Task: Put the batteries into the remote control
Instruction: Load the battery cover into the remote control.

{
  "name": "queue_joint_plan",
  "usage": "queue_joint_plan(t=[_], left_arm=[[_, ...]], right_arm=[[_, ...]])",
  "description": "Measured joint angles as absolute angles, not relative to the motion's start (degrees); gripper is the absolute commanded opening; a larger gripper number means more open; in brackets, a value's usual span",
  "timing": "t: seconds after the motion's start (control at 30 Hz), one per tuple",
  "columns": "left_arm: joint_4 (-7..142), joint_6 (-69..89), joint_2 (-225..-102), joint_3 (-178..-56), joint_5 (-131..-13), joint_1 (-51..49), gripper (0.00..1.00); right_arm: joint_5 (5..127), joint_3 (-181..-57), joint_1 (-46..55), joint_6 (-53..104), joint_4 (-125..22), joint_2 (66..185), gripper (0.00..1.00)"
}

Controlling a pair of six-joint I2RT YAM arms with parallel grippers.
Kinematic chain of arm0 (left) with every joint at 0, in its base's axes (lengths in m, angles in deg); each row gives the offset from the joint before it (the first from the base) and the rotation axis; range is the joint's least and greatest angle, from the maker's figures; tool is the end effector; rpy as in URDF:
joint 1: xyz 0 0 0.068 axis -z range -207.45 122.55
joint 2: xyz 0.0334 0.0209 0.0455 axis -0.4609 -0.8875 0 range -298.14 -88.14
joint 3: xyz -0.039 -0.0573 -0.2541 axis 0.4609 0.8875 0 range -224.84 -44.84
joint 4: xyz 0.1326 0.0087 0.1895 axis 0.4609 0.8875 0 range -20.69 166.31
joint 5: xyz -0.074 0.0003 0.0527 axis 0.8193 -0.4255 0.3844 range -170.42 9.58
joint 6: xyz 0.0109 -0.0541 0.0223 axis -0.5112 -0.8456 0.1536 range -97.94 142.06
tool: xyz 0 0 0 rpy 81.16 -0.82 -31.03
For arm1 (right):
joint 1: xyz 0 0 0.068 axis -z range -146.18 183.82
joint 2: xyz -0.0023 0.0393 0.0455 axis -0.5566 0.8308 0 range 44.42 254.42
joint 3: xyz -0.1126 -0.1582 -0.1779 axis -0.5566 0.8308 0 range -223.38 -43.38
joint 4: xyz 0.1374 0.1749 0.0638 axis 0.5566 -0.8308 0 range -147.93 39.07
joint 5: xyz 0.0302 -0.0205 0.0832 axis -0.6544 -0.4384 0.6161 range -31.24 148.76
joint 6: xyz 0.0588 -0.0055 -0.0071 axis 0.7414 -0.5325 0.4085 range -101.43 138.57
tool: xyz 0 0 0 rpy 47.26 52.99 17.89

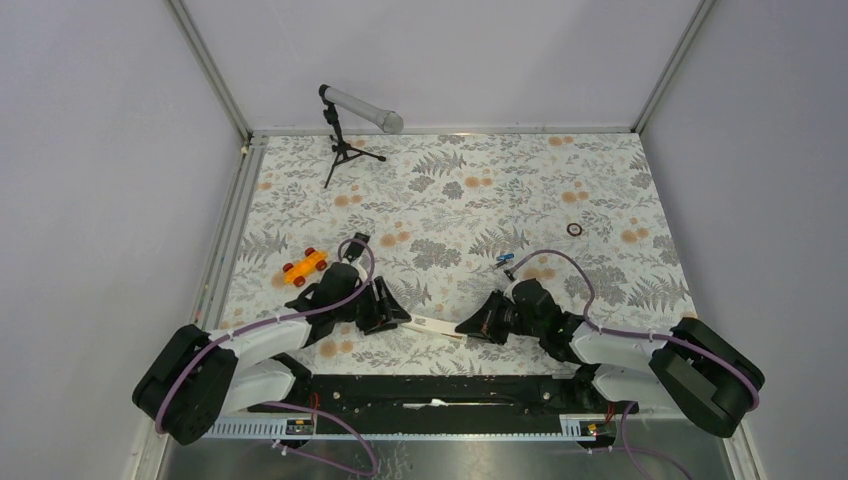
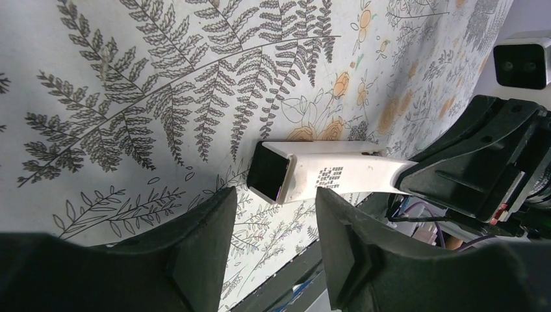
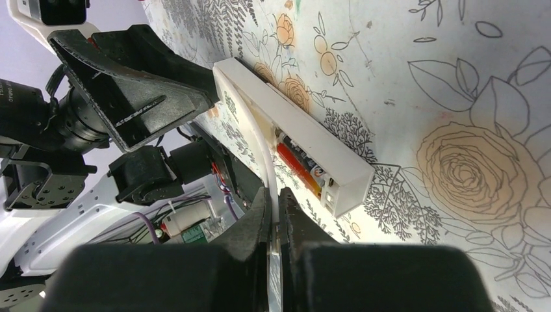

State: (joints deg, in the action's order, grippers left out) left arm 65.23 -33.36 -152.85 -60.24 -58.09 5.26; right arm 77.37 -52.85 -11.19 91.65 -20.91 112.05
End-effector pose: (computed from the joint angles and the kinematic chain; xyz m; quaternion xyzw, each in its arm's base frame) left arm 0.1392 -0.1089 0.1400 -0.1064 0.9039 -0.3884 0.1439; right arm 0.1230 0.1429 0.1453 0.1246 0.8414 0.5063 0.1420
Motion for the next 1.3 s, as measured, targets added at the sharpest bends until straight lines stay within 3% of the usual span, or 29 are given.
queue_joint_plan(t=[0.87, 1.3], left_arm=[[67.38, -31.26, -158.03, -65.14, -61.59, 9.5, 0.54], [66.76, -29.66, -160.89, -66.6, -62.79, 11.38, 0.43]], right_arm=[[75.75, -56.5, -11.46, 88.96, -31.27, 111.62, 0.0], [74.95, -56.88, -11.48, 88.59, -35.2, 110.04, 0.0]])
